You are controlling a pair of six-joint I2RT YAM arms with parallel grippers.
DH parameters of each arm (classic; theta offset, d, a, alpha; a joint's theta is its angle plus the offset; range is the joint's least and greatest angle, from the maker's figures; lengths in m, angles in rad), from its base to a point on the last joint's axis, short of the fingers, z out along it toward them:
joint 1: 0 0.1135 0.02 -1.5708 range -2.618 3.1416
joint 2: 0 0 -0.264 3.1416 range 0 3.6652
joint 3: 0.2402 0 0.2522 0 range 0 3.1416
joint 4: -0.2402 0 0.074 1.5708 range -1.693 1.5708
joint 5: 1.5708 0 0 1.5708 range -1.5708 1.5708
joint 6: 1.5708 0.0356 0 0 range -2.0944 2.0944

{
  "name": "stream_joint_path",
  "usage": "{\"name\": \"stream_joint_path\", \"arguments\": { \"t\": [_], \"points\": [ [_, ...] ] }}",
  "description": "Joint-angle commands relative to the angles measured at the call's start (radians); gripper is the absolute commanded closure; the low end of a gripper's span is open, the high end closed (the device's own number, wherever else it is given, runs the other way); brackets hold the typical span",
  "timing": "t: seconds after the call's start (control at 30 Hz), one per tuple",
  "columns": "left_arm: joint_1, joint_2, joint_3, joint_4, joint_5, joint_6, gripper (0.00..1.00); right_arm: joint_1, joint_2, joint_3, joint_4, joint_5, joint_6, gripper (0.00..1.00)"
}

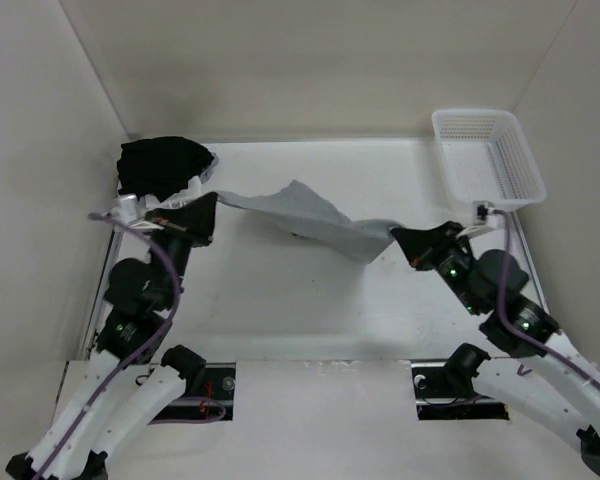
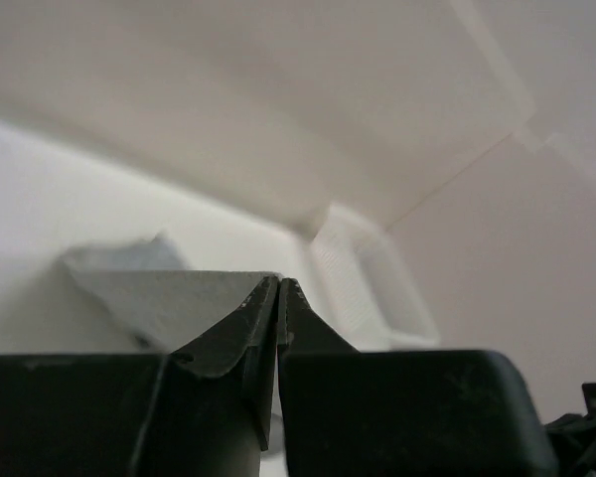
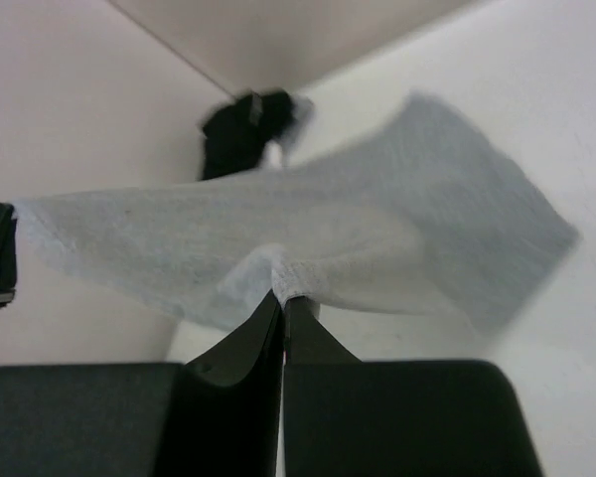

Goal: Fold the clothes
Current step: Flatten the tank top out

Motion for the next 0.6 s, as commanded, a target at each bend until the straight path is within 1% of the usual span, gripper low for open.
{"name": "stream_joint_path", "arguments": {
  "t": [0.0, 0.07, 0.17, 0.27, 0.33, 0.4, 0.43, 0.53, 0.57],
  "points": [
    [-0.023, -0.09, 0.142, -0.089, -0.1, 0.067, 1.0, 0.089, -0.038, 0.245, -0.172, 0.169, -0.145, 1.0],
    [-0.034, -0.103, 0.213, -0.079, -0.123, 0.093, 1.0, 0.164, -0.018, 0.38, -0.2, 0.232, -0.198, 1.0],
    [-0.037, -0.081, 0.3, -0.041, -0.134, 0.125, 1.0, 0.276, 0.043, 0.563, -0.208, 0.298, -0.27, 1.0],
    [-0.02, -0.041, 0.334, 0.012, -0.137, 0.142, 1.0, 0.362, 0.105, 0.684, -0.18, 0.339, -0.333, 1.0],
    [0.003, 0.018, 0.33, 0.069, -0.155, 0.156, 1.0, 0.381, 0.148, 0.718, -0.134, 0.347, -0.382, 1.0],
    [0.026, 0.099, 0.322, 0.118, -0.157, 0.15, 1.0, 0.325, 0.206, 0.734, -0.081, 0.323, -0.419, 1.0],
    [0.038, 0.144, 0.322, 0.137, -0.152, 0.146, 1.0, 0.257, 0.252, 0.745, -0.062, 0.275, -0.42, 1.0],
    [0.081, 0.308, 0.334, 0.204, -0.134, 0.091, 1.0, 0.047, 0.387, 0.777, -0.039, 0.063, -0.361, 1.0],
    [0.118, 0.383, 0.36, 0.224, -0.111, 0.078, 1.0, -0.058, 0.457, 0.803, -0.028, -0.034, -0.325, 1.0]
  ]
}}
